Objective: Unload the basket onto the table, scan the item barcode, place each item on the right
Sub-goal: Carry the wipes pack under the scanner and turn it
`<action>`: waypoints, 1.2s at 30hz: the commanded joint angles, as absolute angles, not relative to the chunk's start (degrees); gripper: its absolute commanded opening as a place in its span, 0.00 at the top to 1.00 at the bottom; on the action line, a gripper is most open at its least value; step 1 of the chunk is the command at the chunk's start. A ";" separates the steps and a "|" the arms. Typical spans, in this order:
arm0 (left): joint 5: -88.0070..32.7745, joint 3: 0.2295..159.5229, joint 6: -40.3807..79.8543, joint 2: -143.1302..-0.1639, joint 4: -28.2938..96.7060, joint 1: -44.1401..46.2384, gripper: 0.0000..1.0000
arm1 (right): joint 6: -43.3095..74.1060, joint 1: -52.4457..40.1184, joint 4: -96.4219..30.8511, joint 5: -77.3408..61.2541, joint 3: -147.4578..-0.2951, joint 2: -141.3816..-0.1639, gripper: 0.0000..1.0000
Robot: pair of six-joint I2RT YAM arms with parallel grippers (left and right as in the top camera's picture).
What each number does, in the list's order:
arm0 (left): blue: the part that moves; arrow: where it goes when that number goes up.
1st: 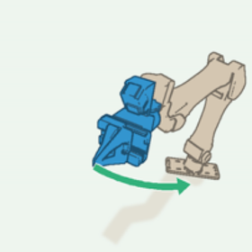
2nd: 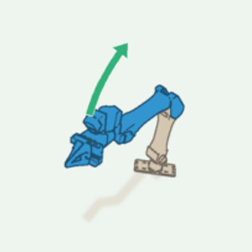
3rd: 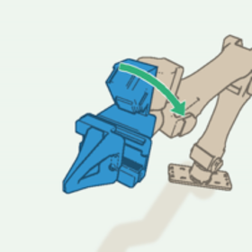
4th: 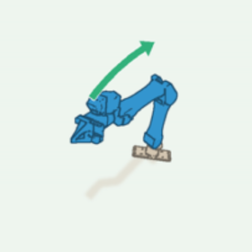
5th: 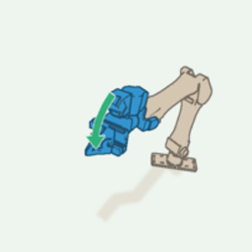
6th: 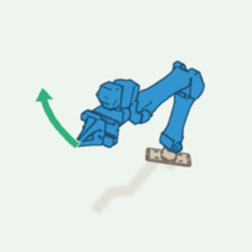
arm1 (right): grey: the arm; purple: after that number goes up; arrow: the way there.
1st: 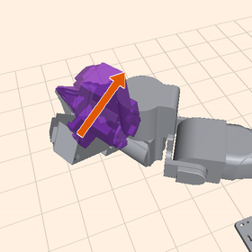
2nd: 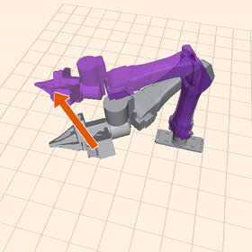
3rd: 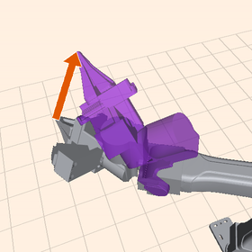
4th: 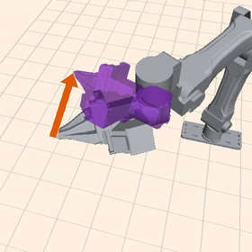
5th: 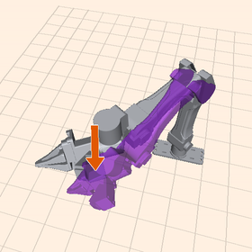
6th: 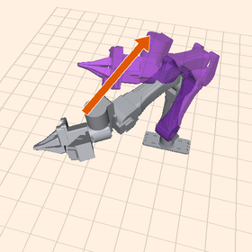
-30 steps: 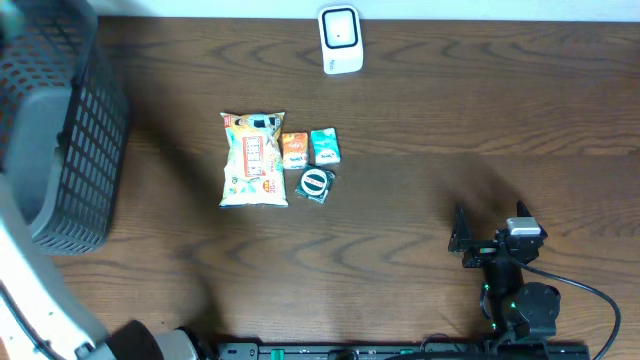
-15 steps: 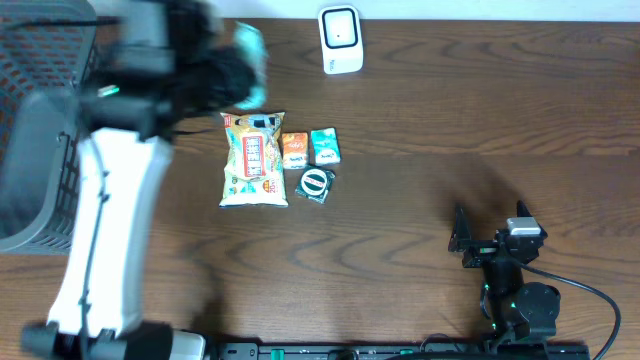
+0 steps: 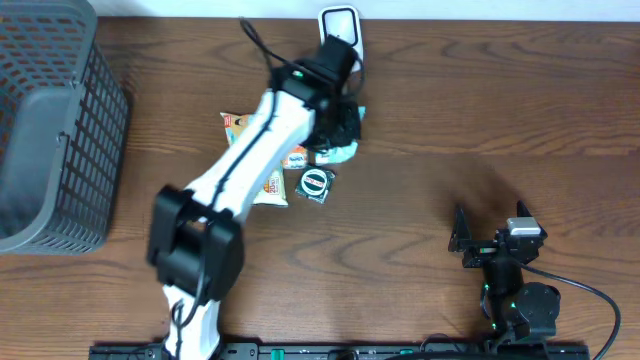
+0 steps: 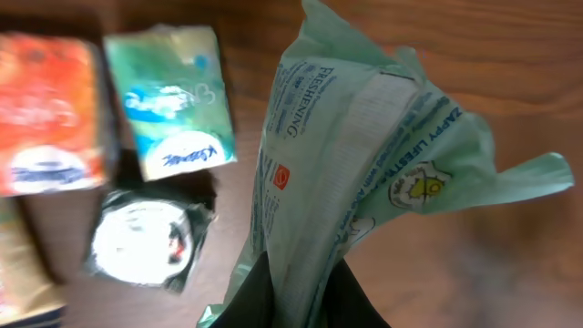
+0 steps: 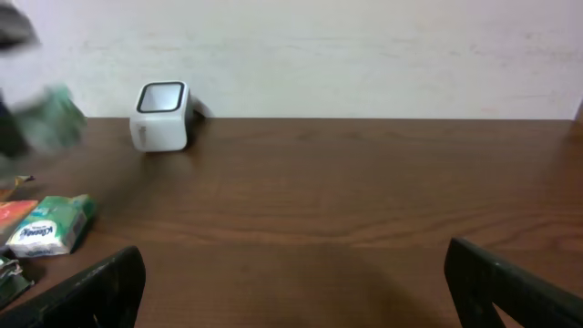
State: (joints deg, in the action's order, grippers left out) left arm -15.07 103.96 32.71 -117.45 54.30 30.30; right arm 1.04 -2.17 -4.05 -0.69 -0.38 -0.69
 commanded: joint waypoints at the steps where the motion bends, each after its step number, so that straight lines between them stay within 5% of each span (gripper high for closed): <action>1: -13.87 104.44 39.00 -121.05 52.86 31.62 0.88 | 1.65 -2.35 -4.32 -1.02 -0.32 -0.32 0.01; 5: -13.87 104.44 39.31 -123.70 49.36 32.88 0.68 | 1.65 -2.35 -4.32 -1.02 -0.32 -0.34 0.01; 15: -5.26 104.44 38.70 -124.42 48.75 33.12 0.64 | 1.65 -2.35 -4.32 -1.02 -0.32 -0.32 0.01; 22: -14.41 104.47 34.13 -124.40 43.46 34.04 0.65 | 1.65 -2.35 -4.32 -1.02 -0.32 -0.34 0.01; 36: -9.37 102.98 34.15 -124.42 38.11 38.72 0.80 | 1.65 -2.35 -4.32 -1.02 -0.32 -0.32 0.01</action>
